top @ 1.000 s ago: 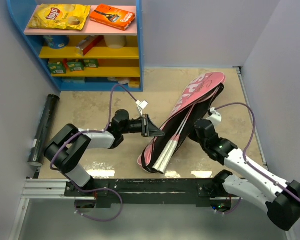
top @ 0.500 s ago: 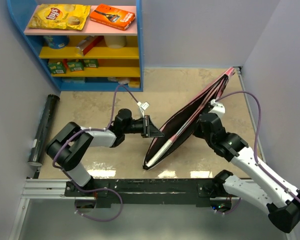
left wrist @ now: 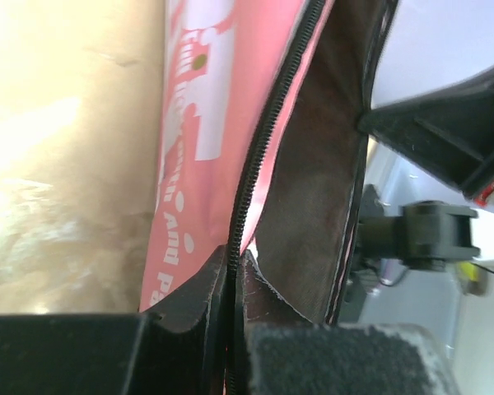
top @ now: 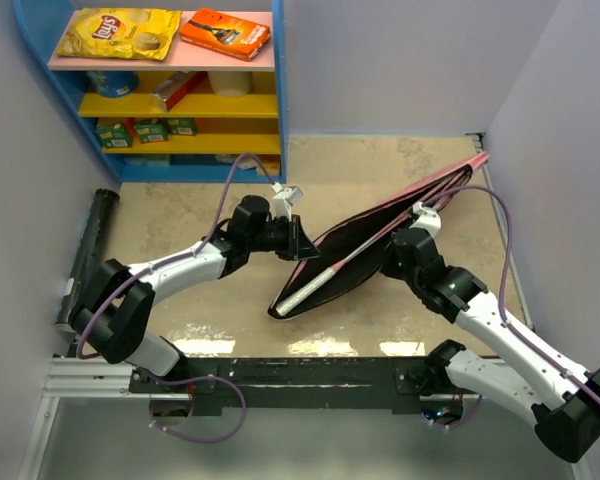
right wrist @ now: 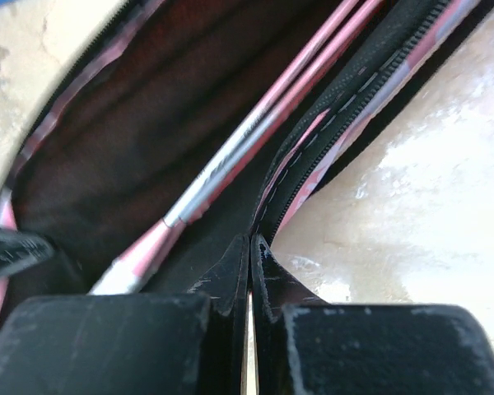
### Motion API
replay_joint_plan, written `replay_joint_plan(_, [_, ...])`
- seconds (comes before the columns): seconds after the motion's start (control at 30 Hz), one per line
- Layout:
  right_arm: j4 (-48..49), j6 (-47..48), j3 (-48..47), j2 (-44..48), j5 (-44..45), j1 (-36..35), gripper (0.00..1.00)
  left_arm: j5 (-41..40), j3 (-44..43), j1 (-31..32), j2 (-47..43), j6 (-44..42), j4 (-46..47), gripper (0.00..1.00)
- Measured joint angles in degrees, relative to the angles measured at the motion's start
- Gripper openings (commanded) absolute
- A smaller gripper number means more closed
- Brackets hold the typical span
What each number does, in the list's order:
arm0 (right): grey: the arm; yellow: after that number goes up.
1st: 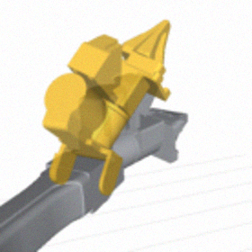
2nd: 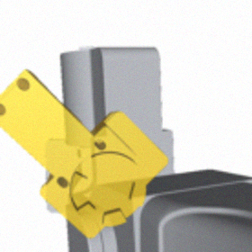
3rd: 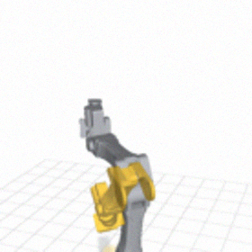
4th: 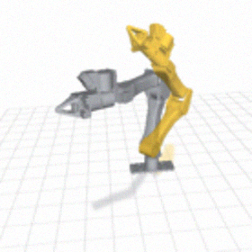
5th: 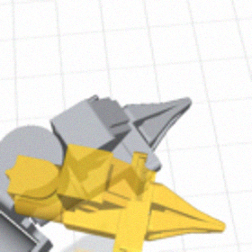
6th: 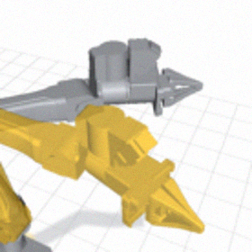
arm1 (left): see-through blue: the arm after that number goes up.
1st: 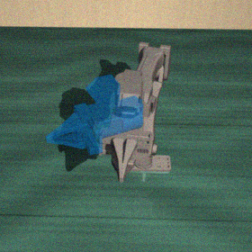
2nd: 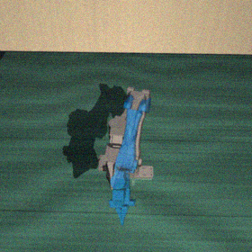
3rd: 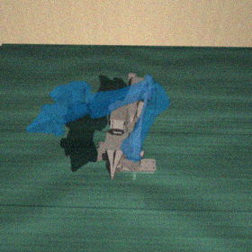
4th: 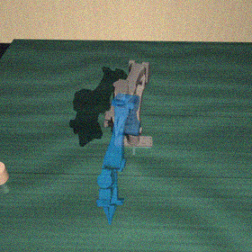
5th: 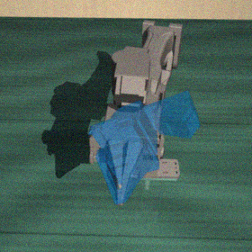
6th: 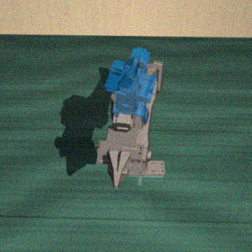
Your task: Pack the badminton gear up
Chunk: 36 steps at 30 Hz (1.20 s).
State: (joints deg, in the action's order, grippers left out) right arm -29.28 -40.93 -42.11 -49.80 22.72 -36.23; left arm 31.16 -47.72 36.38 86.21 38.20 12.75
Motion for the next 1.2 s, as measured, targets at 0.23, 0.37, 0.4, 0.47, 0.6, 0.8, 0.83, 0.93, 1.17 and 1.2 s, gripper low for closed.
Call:
replay_joint_plan(0.23, [7.6, -3.7, 7.3, -2.9, -5.8, 0.0, 0.00, -7.8, -5.2, -0.8, -0.7, -8.5, -10.4, 0.00])
replay_joint_plan(0.37, [13.6, -5.9, 10.1, -8.3, -9.2, -0.5, 0.00, -9.8, -5.6, -3.0, -0.7, -11.6, -12.5, 0.00])
replay_joint_plan(0.4, [15.2, -6.4, 10.3, -10.1, -9.9, -1.0, 0.00, -10.4, -5.6, -3.7, -0.7, -12.4, -13.3, 0.00])
replay_joint_plan(0.47, [18.9, -7.3, 10.3, -14.0, -10.5, -2.1, 0.00, -12.0, -5.6, -4.7, -0.7, -13.7, -14.7, 0.00])
replay_joint_plan(0.6, [24.8, -8.7, 9.9, -21.3, -11.4, -4.4, 0.00, -16.0, -5.7, -5.7, -0.9, -15.9, -16.8, 0.00])
replay_joint_plan(0.8, [29.3, -9.7, 3.9, -30.3, -12.4, -9.1, 0.09, -20.0, -5.6, -5.7, -1.6, -17.8, -18.6, 0.00])
replay_joint_plan(0.83, [29.9, -9.7, 3.0, -31.0, -12.6, -9.6, 0.16, -20.3, -5.3, -5.7, -1.9, -17.8, -18.5, 0.00])
replay_joint_plan(0.93, [31.2, -10.2, 1.2, -31.8, -13.5, -10.3, 0.31, -20.7, -3.1, -5.7, -3.7, -17.8, -18.0, 0.08])
replay_joint_plan(1.17, [25.8, -8.2, 0.5, -26.9, -13.7, -10.3, 0.44, -18.1, 3.7, -5.7, -13.7, -16.9, -17.6, 1.00])
replay_joint_plan(1.2, [24.4, -7.5, 0.3, -25.4, -13.7, -10.3, 0.44, -17.7, 4.5, -5.7, -15.5, -16.7, -17.6, 1.00])
